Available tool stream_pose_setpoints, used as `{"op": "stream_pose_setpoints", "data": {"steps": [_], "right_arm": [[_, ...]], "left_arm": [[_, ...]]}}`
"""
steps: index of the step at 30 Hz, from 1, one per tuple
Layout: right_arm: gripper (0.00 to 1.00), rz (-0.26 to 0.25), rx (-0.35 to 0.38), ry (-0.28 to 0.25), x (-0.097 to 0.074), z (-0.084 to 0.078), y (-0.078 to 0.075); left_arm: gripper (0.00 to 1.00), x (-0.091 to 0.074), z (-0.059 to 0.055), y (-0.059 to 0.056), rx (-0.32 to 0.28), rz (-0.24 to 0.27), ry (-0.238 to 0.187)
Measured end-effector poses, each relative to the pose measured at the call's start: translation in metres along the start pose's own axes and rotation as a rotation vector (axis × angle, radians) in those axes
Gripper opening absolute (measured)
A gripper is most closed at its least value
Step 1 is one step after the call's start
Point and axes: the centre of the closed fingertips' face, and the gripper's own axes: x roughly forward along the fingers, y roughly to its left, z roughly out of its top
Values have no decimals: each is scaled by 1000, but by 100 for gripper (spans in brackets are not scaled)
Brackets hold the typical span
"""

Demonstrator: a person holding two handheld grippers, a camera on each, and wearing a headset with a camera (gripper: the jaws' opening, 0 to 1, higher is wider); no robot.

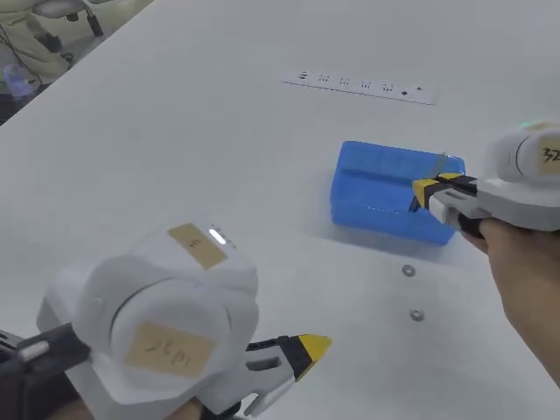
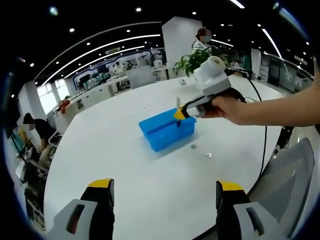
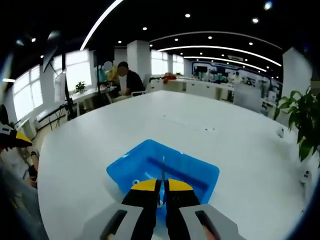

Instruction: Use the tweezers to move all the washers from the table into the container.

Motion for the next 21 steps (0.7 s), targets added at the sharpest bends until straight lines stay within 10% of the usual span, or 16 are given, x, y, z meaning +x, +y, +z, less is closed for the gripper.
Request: {"op": "stream_pose_setpoints", "data": {"steps": [21], "right_arm": [[2, 19, 5, 17, 2, -8, 3]], "left_arm": [[85, 2, 3, 0, -3, -1, -8]]}}
